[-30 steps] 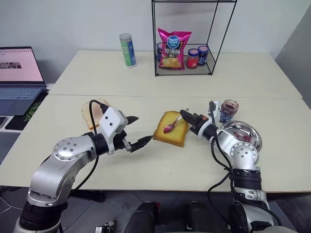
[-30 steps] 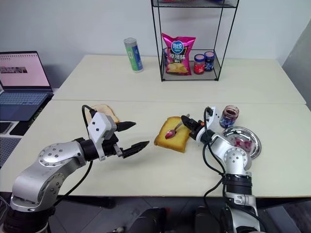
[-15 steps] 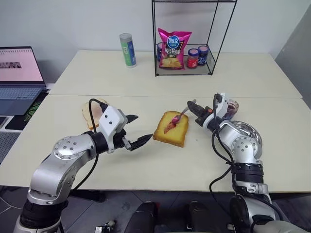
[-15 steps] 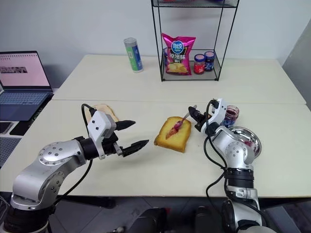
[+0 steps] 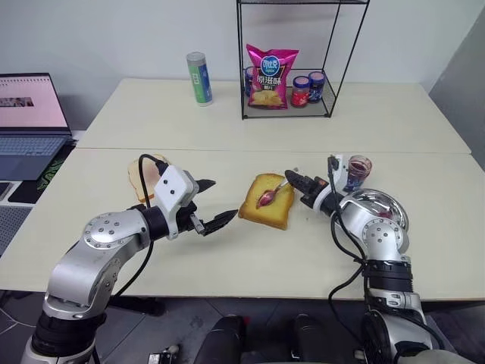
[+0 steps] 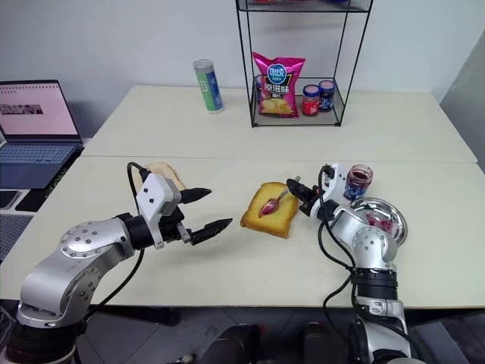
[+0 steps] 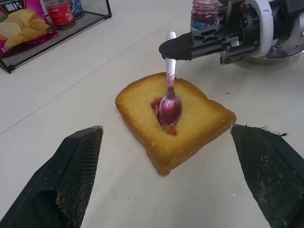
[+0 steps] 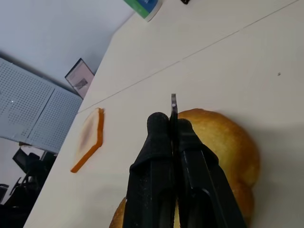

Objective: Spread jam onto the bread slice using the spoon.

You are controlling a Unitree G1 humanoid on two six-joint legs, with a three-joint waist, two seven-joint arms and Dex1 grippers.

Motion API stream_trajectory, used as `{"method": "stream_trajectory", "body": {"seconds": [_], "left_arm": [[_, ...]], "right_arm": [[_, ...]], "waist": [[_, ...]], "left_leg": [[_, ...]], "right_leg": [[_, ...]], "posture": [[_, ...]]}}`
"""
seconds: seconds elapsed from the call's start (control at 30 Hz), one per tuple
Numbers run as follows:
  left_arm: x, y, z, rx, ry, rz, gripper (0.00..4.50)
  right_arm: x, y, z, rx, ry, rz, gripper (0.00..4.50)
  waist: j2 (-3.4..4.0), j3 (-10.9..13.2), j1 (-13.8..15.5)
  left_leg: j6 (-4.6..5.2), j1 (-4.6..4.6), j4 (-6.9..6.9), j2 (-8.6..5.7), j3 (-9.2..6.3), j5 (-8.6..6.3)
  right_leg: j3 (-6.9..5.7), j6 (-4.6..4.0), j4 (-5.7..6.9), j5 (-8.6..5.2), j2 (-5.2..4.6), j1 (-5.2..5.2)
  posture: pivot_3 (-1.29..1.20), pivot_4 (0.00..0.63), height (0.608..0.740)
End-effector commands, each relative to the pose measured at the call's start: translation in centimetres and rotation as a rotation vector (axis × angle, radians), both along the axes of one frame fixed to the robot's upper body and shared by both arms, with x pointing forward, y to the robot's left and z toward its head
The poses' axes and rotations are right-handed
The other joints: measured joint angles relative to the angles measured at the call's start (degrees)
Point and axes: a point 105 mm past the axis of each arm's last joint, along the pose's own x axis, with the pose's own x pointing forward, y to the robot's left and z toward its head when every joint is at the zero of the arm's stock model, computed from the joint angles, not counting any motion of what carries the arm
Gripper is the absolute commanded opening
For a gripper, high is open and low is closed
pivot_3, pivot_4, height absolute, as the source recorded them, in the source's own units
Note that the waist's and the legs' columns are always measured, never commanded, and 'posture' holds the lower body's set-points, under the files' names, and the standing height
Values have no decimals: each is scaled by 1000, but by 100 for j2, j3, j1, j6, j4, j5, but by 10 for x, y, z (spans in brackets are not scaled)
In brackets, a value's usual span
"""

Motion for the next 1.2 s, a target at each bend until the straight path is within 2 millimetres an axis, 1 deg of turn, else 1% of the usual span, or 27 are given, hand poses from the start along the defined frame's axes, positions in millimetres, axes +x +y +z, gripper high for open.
{"method": "stream_trajectory", "body": {"seconds": [0.03,0.13,0.27,0.33,0.43,0.47,0.5,0.6,0.67,0.77,0.83,0.93,1.07,1.2], "left_arm": [[-2,-2,9,15,-49,-12,4500],[-2,-2,9,14,-49,-10,4500],[-1,-1,9,15,-50,-8,4500],[-1,-1,9,16,-52,-7,4500],[-1,-1,10,16,-53,-6,4500],[-1,-1,10,16,-54,-6,4500],[-1,-1,10,15,-54,-6,4500],[-1,-2,10,14,-56,-8,4500],[-1,-2,11,13,-56,-8,4500],[-1,-1,10,16,-55,-5,4500],[-1,-1,10,17,-54,-4,4500],[-1,-1,11,18,-53,-4,4500],[0,-1,11,18,-54,-5,4500],[0,-1,11,18,-53,-9,4500]], "right_arm": [[12,-19,12,-19,-52,-80,15],[19,-24,17,-17,-68,-107,15],[23,-24,25,10,-80,-109,15],[23,-20,31,53,-83,-99,15],[16,-5,45,171,-92,-26,15],[13,-1,47,186,-96,-2,15],[11,2,46,187,-94,15,15],[6,13,36,179,-64,47,15],[5,16,30,169,-49,45,15],[7,13,17,95,-24,18,15],[8,10,13,73,-18,5,15],[12,-1,10,27,-31,-42,15],[20,-9,17,26,-62,-104,15],[26,-12,29,33,-109,-146,15]], "waist": [[0,0,0],[0,0,4],[0,0,1],[0,0,1],[0,0,0],[0,0,-1],[0,0,-3],[0,0,-5],[0,0,-9],[0,0,-12],[0,0,-11],[0,0,-12],[0,0,-12],[0,0,-12]], "left_leg": [[0,0,0,0,0,0],[0,0,1,-1,0,0],[0,0,0,0,0,0],[0,0,0,0,0,0],[0,-1,-1,0,0,0],[0,0,-1,1,0,0],[0,0,-1,1,0,0],[0,-1,-2,1,-1,0],[0,0,-2,1,-1,0],[0,-1,-1,0,-1,0],[0,0,-1,0,0,0],[0,0,-1,0,0,0],[0,0,-1,0,0,0],[0,0,0,0,-1,0]], "right_leg": [[0,0,0,0,0,1],[0,0,0,1,0,1],[0,0,0,0,0,1],[0,-1,0,0,0,1],[1,-1,0,1,0,0],[1,-1,0,1,0,0],[1,-1,1,1,0,-1],[1,-1,1,1,0,-1],[1,-1,0,1,0,-1],[1,-1,0,1,0,-1],[1,-1,0,0,0,-2],[1,-1,0,0,1,-2],[1,-1,0,0,0,-1],[0,-1,1,1,1,-1]], "posture": [[0,150,740],[0,150,740],[0,150,740],[0,150,740],[0,150,740],[0,150,740],[0,150,740],[0,150,740],[0,150,740],[0,150,740],[0,150,740],[0,150,740],[0,150,740],[0,150,740]]}}
